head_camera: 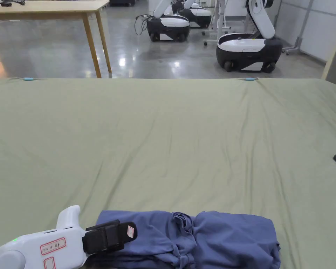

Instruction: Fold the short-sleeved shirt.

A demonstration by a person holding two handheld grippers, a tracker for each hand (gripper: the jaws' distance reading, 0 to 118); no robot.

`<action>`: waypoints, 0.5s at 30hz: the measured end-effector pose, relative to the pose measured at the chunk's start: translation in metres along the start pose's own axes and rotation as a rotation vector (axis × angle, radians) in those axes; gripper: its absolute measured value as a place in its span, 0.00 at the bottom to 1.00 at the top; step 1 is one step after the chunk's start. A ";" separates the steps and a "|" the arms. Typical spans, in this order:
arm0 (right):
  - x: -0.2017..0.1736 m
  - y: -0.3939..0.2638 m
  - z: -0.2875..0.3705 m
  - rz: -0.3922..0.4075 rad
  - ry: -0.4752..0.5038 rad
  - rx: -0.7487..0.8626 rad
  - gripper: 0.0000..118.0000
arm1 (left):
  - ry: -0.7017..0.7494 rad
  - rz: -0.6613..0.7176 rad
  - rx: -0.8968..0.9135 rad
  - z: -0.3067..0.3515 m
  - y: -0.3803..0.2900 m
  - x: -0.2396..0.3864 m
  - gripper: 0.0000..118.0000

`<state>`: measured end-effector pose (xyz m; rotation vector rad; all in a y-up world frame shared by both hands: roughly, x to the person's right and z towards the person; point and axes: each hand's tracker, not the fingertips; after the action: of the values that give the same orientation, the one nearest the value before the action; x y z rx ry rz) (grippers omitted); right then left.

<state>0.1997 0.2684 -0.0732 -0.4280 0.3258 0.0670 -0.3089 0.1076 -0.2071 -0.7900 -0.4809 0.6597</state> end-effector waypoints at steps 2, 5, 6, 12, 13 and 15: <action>0.002 -0.002 0.000 -0.006 -0.003 -0.004 0.01 | 0.005 0.002 -0.007 -0.004 -0.004 0.002 0.82; 0.002 -0.006 0.000 -0.008 -0.006 -0.010 0.01 | 0.143 -0.035 0.017 0.002 -0.006 -0.001 0.23; 0.003 -0.007 0.000 -0.010 -0.007 -0.013 0.01 | 0.171 -0.034 0.024 0.007 -0.005 -0.008 0.21; 0.004 -0.010 0.000 -0.011 -0.022 -0.027 0.01 | 0.033 0.127 0.079 0.026 -0.001 -0.013 0.15; 0.005 -0.010 0.000 -0.015 -0.023 -0.025 0.01 | 0.019 0.166 0.098 0.033 0.001 -0.018 0.15; 0.006 -0.011 0.002 -0.020 -0.026 -0.022 0.01 | 0.051 0.178 0.141 0.050 0.005 -0.027 0.15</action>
<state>0.2073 0.2595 -0.0696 -0.4521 0.2953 0.0565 -0.3610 0.1157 -0.1842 -0.7187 -0.3161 0.8273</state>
